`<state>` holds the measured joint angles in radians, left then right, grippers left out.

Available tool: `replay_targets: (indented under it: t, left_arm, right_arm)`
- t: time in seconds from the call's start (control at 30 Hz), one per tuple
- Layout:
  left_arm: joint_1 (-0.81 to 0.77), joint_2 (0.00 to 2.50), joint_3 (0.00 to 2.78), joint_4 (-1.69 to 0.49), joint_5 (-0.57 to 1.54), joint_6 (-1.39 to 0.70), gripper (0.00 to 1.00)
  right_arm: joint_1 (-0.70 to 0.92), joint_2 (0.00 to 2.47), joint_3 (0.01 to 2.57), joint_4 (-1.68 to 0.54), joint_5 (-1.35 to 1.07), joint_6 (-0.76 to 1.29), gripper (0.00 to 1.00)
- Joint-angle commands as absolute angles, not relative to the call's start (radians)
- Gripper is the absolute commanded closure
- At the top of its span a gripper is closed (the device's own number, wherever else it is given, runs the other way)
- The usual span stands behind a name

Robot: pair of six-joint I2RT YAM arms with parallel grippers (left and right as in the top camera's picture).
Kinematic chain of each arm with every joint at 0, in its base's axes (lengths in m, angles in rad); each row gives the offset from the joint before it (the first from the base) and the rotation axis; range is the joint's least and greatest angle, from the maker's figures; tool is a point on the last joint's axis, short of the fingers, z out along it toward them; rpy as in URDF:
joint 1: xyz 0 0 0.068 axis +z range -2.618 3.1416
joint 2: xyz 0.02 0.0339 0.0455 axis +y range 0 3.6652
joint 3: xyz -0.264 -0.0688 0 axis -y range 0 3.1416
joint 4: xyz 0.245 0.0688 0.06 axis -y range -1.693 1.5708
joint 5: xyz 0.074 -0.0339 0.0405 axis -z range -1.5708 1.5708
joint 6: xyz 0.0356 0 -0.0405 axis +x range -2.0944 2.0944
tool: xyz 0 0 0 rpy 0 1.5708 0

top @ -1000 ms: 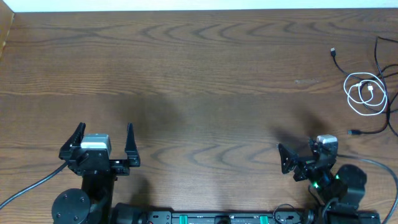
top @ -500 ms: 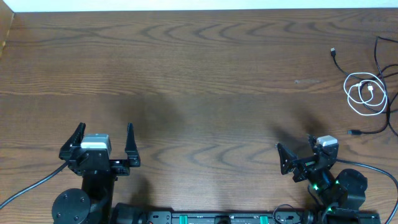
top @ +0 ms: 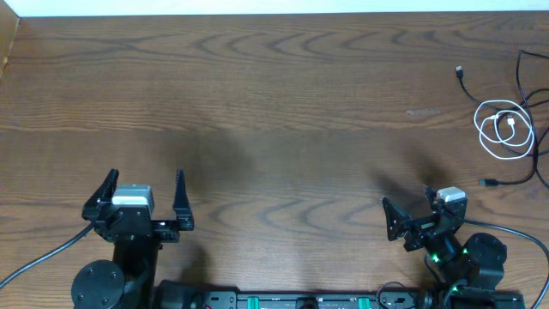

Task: Untangle cables

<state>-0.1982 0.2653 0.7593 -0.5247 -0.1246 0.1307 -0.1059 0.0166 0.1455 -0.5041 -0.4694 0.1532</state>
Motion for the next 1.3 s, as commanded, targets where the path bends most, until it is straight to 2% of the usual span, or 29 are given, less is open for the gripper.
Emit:
replay_targets:
  t: [0.0,0.2,0.33,0.53,0.73,0.97,1.07,1.27]
  left_arm:
    - [-0.196,0.257,0.759,-0.523,-0.07,0.128,0.02]
    - [-0.196,0.257,0.759,-0.541,-0.096,0.137,0.02]
    - [-0.196,0.261,0.749,-0.5,-0.004,0.138,0.02]
    - [-0.196,0.283,0.645,-0.277,0.188,0.171,0.02]
    - [-0.196,0.325,0.431,0.093,0.345,0.17,0.02]
    - [-0.196,0.296,0.168,0.5,0.385,0.136,0.02]
    - [-0.196,0.258,0.084,0.546,0.367,0.136,0.02]
    - [-0.18,0.168,0.005,0.498,0.325,0.136,0.02]
  right_arm:
    - [-0.097,0.006,0.141,-0.505,-0.462,0.164,0.01]
    - [-0.097,0.006,0.141,-0.505,-0.462,0.163,0.01]
    - [-0.097,0.006,0.141,-0.505,-0.462,0.163,0.01]
    - [-0.097,0.006,0.141,-0.505,-0.462,0.164,0.01]
    - [-0.097,0.006,0.141,-0.505,-0.462,0.163,0.01]
    - [-0.097,0.006,0.141,-0.505,-0.462,0.164,0.01]
    - [-0.097,0.006,0.141,-0.505,-0.462,0.163,0.01]
    - [-0.097,0.006,0.141,-0.505,-0.462,0.164,0.01]
